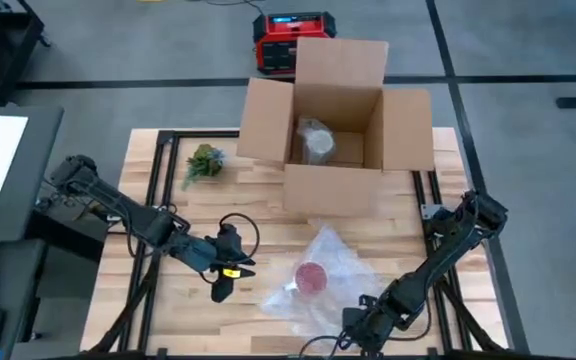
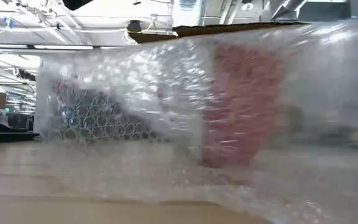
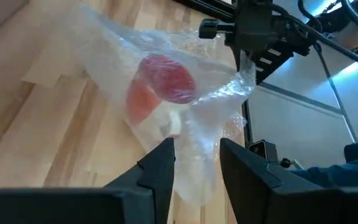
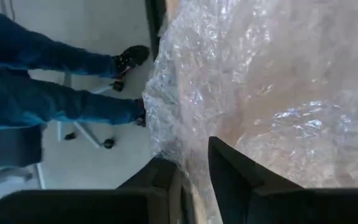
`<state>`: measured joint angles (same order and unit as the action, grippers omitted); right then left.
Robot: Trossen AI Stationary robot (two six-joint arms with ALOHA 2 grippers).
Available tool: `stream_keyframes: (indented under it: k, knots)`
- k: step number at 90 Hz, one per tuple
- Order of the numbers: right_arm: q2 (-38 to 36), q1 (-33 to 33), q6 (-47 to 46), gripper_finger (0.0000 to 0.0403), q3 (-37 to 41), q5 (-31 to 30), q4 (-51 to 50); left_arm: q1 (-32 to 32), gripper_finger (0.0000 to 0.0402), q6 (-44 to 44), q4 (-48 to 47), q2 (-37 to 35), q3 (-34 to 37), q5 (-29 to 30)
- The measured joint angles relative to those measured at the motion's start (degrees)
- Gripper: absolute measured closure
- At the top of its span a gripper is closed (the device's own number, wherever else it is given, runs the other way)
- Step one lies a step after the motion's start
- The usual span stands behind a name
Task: Wrap mug
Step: Wrap the red mug in the bubble wrap
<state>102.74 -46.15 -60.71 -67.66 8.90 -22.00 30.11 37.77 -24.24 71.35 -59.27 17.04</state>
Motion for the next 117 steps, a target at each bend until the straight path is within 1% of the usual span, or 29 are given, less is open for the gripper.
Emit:
stream_keyframes:
  k: [11,16,22,30,39,47,55,66,70,89,95,101,111,117]
  knots:
    - [0.00,0.46,-2.15,0.0335,-2.55,8.74,-0.60,0.02,0.0292,0.89,-1.86,0.00,0.00,0.04]
    - [-0.19,0.77,-2.74,0.0335,-4.04,11.79,-1.83,0.02,0.0292,1.12,-2.55,0.00,0.00,0.04]
    - [-0.75,0.87,-2.92,0.0335,-5.91,13.97,-2.99,0.02,0.0292,1.30,-2.75,0.00,0.00,0.09]
    - [-2.15,1.31,-2.47,0.0335,-8.76,14.12,-6.80,0.02,0.0292,1.84,-3.55,0.00,0.00,0.11]
    - [-3.40,2.24,-1.06,0.0335,-10.79,11.26,-11.97,0.02,0.0292,1.74,-3.57,0.00,-0.01,0.11]
    - [-3.48,3.30,-0.33,0.0335,-11.02,6.22,-14.40,0.02,0.0292,1.61,-3.57,0.00,0.00,0.11]
    - [-2.98,4.43,0.19,0.0335,-10.53,0.55,-14.28,0.02,0.0292,1.56,-3.57,0.00,0.00,0.13]
    - [-0.54,6.01,4.09,0.0335,-10.24,-5.43,-14.15,0.00,0.0292,1.52,-3.52,0.00,-0.01,0.55]
    - [0.24,6.75,5.39,0.0335,-10.16,-6.25,-13.79,0.00,0.0292,1.52,-3.50,0.00,0.00,1.29]
    - [1.64,9.01,11.60,0.0331,-10.16,-6.12,-9.68,0.00,0.0292,1.78,-3.48,0.00,0.00,1.90]
    - [1.45,9.31,14.63,0.0320,-10.18,-6.06,-7.05,0.00,0.0292,1.81,-3.50,0.00,0.00,1.90]
    - [1.41,8.99,17.79,0.0299,-10.18,-6.03,-4.77,0.00,0.0292,1.84,-3.50,0.00,-0.01,1.88]
    - [1.53,7.49,22.10,0.0250,-10.18,-6.42,-2.69,0.00,0.0292,1.60,-3.53,0.00,0.00,1.86]
    - [1.57,6.31,24.26,0.0218,-10.18,-8.57,-2.69,0.01,0.0292,1.56,-3.84,0.00,0.00,1.83]
